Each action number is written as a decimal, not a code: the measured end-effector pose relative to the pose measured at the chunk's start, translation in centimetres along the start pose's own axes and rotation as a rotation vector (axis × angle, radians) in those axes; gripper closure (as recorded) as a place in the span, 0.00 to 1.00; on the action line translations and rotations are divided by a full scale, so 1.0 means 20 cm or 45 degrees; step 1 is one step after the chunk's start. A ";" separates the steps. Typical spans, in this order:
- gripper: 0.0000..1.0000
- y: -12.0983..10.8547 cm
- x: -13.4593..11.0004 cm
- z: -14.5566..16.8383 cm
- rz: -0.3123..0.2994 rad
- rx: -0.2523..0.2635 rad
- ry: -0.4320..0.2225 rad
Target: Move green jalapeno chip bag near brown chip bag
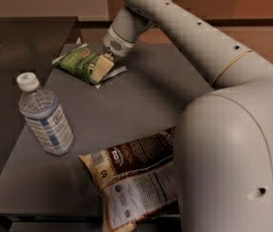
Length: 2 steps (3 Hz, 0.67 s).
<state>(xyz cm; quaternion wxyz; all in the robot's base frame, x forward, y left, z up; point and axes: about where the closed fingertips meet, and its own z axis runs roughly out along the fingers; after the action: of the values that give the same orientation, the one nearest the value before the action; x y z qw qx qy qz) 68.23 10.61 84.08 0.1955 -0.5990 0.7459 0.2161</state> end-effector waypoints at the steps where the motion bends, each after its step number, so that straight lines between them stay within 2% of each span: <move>1: 0.65 -0.01 0.00 -0.11 0.021 0.040 -0.055; 2: 0.88 0.02 0.04 -0.29 -0.002 0.096 -0.101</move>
Offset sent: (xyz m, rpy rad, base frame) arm -0.0166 -0.0793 0.0876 0.0977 -0.1602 -0.0690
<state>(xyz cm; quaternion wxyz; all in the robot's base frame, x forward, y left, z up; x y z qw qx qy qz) 67.58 6.85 88.47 0.2475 -0.5828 0.7446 0.2113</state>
